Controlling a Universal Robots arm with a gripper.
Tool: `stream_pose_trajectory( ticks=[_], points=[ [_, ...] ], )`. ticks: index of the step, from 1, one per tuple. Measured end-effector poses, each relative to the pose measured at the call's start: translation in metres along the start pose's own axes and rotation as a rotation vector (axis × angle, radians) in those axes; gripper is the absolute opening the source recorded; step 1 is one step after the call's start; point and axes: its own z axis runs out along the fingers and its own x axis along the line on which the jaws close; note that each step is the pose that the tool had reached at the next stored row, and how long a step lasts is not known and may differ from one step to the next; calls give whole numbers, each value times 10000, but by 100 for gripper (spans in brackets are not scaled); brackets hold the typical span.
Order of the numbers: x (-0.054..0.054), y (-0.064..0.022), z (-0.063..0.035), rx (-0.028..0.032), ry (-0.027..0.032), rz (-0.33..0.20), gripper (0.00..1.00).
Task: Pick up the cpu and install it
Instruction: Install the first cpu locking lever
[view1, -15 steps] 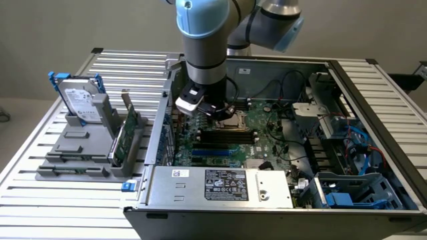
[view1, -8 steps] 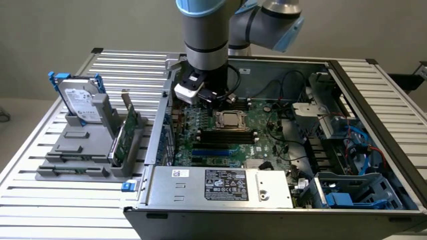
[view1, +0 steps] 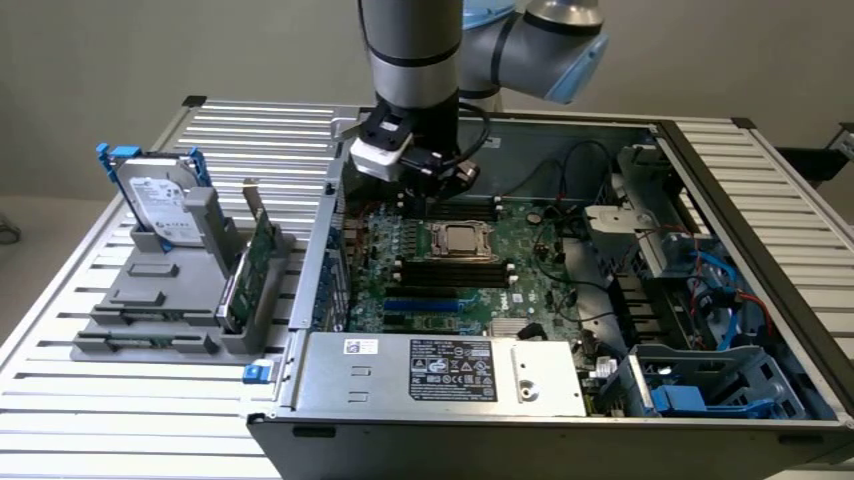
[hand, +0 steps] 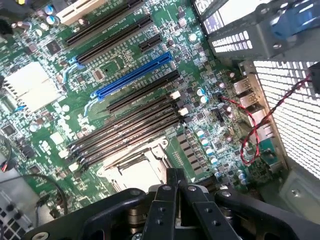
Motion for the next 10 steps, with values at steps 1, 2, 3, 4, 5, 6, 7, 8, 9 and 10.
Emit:
stream_pose_trajectory(
  ticks=[1, 2, 3, 4, 5, 6, 7, 8, 9, 10],
  points=[
    [0, -4, -21, -3, -34, -176, 11],
    [0, -8, -42, -6, -68, -353, 11],
    [-1, -12, -60, -8, -102, -530, 11],
    [-1, -15, -77, -11, -136, -712, 11],
    [-1, -18, -91, -12, -170, -889, 11],
    [-1, -20, -106, -15, -204, -1060, 11],
    [-1, -23, -121, -18, -241, -1253, 11],
    [-2, -26, -134, -20, -275, -1428, 11],
    [-2, -27, -143, -23, -309, -1606, 11],
    [-2, -28, -144, -23, -342, -1787, 11]
  ],
)
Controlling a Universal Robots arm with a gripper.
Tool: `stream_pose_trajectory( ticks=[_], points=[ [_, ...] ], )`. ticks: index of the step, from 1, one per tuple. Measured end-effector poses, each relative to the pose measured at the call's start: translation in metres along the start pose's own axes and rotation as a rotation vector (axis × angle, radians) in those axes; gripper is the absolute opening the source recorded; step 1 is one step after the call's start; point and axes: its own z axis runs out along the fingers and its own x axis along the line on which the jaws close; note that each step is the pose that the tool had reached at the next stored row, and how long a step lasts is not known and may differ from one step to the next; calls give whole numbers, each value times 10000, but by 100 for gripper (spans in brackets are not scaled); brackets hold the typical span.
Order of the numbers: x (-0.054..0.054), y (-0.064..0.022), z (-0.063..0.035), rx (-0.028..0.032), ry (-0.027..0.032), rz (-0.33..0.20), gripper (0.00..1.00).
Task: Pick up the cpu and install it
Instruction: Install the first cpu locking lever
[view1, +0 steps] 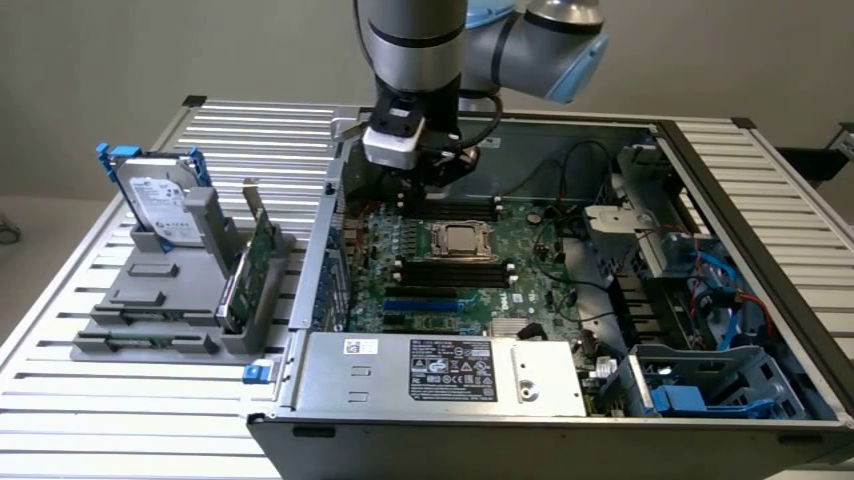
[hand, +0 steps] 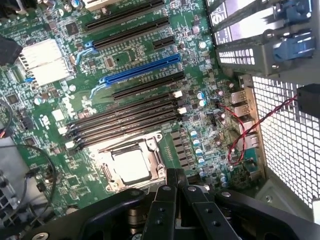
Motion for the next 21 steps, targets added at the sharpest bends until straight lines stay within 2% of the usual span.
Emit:
stream_pose_trajectory(
  ticks=[9, 21],
  points=[
    [0, 0, -1, 0, -231, -1610, 11],
    [0, 0, -1, -15, -622, -3761, 11]
  ],
)
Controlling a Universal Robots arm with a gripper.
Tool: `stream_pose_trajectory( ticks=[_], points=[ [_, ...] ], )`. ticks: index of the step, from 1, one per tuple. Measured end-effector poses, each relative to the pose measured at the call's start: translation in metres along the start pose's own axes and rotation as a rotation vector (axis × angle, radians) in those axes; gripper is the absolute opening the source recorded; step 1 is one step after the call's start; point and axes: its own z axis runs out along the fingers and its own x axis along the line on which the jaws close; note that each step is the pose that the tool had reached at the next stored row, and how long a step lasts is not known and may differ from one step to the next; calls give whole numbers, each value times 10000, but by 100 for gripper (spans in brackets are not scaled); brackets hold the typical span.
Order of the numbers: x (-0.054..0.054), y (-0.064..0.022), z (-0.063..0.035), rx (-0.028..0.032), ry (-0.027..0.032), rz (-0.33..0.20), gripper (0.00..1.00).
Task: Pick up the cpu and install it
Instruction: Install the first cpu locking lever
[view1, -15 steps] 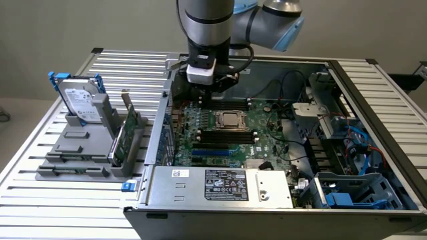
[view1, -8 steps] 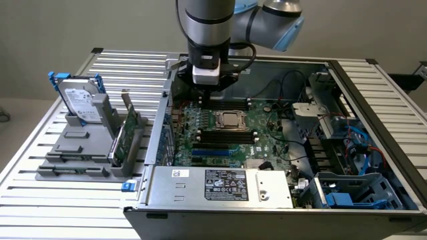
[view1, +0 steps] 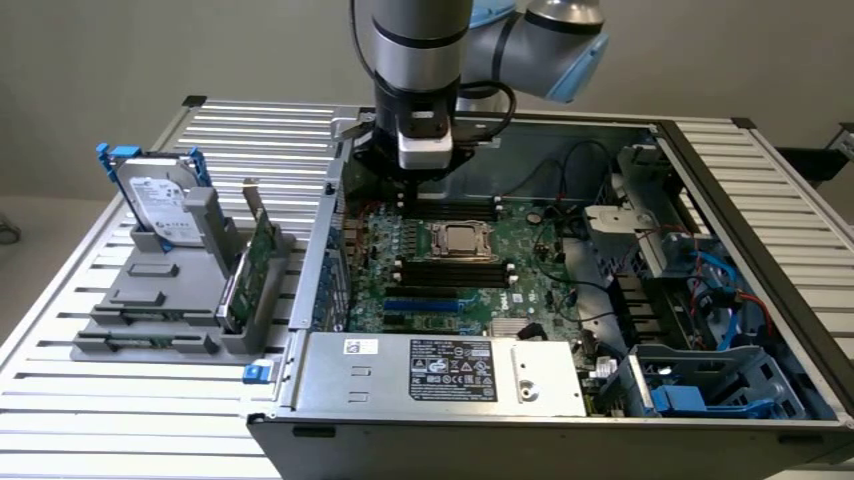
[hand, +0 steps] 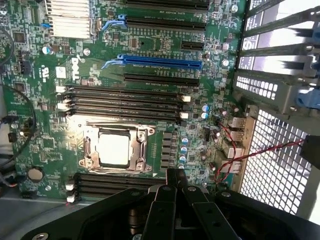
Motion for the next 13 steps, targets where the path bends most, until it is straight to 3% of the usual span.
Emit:
stream_pose_trajectory(
  ticks=[13],
  points=[
    [0, 0, 0, -14, -388, -2338, 11]
  ],
)
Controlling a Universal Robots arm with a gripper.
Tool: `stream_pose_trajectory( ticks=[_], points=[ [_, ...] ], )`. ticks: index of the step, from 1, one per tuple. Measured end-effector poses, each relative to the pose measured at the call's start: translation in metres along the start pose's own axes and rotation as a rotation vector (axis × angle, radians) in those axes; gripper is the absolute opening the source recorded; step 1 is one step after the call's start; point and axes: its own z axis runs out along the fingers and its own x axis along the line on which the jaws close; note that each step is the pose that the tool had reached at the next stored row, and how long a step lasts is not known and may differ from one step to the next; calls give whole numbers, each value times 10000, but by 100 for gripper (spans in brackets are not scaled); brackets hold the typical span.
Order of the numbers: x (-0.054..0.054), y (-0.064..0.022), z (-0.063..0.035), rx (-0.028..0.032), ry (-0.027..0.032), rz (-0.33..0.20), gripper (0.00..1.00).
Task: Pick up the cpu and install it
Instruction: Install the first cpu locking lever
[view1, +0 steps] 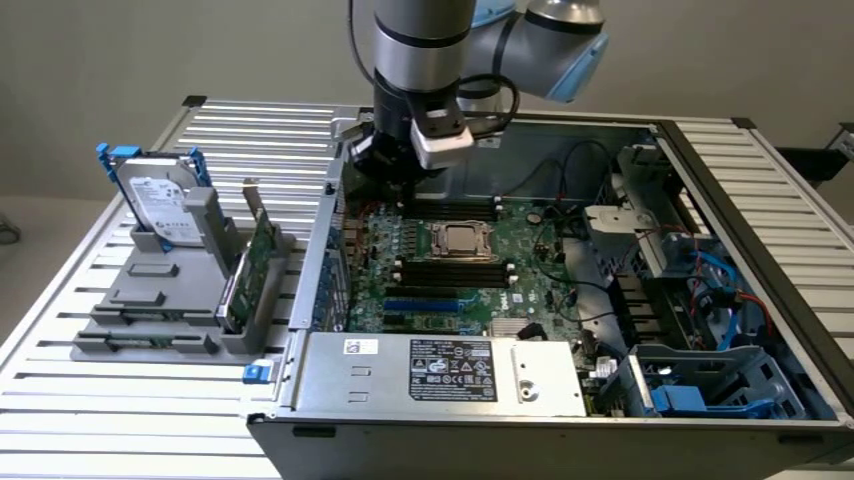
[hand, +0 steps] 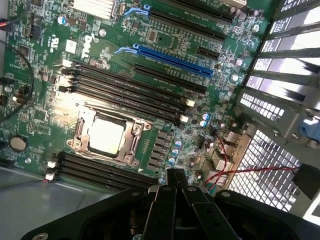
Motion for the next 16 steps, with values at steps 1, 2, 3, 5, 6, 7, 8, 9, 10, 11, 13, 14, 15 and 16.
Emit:
stream_pose_trajectory(
  ticks=[1, 2, 3, 5, 6, 7, 8, 9, 10, 11, 13, 14, 15, 16],
  points=[
    [0, 0, 0, -1, -28, -179, 11],
    [0, 0, 0, -2, -56, -350, 11],
    [0, 0, 0, -4, -86, -545, 11],
    [0, 0, 0, -9, -134, -906, 11],
    [-1, 0, 0, -14, -140, -1078, 11],
    [0, 0, -1, -20, -135, -1242, 11],
    [0, 0, 0, -23, -117, -1400, 11],
    [0, 0, 0, -30, -92, -1548, 11],
    [0, 0, 0, -32, -66, -1703, 11],
    [1, 0, 0, -32, -39, -1852, 11],
    [0, 0, 0, -27, 23, -2154, 11],
    [0, 0, 0, -25, 52, -2302, 11],
    [0, 0, 0, -23, 81, -2450, 11],
    [0, 0, 0, -22, 106, -2602, 11]
  ],
)
